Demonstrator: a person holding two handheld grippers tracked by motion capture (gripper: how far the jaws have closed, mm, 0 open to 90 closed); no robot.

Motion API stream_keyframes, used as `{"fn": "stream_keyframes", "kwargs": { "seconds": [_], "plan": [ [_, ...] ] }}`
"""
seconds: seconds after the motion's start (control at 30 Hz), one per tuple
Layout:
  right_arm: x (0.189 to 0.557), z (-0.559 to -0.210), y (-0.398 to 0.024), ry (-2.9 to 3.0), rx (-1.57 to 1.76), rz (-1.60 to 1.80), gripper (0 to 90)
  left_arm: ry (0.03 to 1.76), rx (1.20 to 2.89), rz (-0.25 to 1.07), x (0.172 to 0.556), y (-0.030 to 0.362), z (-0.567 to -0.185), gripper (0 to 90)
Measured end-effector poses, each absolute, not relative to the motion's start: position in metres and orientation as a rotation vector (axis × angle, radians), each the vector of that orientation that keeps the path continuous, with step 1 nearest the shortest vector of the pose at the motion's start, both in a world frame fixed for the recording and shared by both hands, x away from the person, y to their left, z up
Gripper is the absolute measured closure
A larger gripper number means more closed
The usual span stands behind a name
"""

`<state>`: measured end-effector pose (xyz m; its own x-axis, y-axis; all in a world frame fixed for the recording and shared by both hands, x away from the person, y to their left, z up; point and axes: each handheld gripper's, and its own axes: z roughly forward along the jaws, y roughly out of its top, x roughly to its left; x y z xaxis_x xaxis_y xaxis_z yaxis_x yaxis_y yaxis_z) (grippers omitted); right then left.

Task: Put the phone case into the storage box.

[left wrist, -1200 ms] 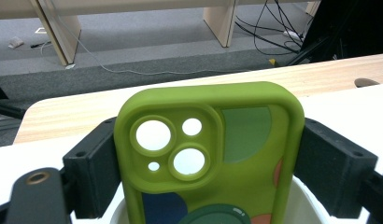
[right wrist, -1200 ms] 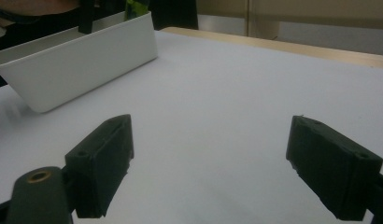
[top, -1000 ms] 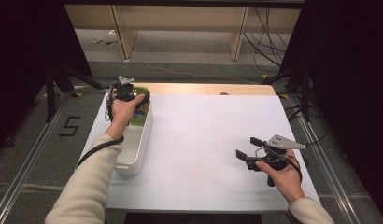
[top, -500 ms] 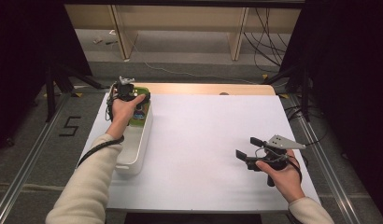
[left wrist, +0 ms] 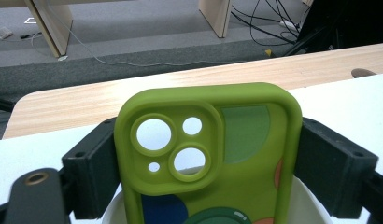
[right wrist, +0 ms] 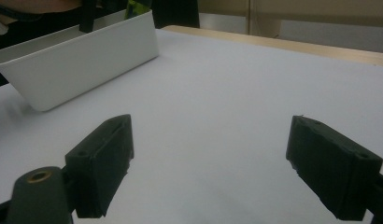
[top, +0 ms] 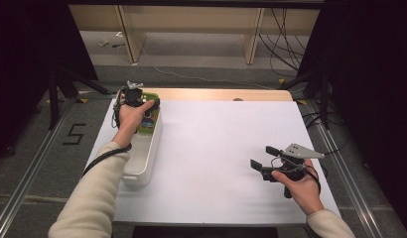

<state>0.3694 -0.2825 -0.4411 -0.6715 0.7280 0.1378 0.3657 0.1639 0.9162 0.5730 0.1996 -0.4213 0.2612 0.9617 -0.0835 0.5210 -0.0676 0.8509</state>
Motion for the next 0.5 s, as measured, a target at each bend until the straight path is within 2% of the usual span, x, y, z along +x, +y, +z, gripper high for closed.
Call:
{"fn": "stream_keyframes", "kwargs": {
  "seconds": [0.5],
  "plan": [
    [0.3694, -0.4411, -0.2824, 2.114, 1.043, 1.511, 16.0, 1.361, 1.717, 0.675, 0.5737, 0.2003, -0.4193, 13.2]
  ]
}}
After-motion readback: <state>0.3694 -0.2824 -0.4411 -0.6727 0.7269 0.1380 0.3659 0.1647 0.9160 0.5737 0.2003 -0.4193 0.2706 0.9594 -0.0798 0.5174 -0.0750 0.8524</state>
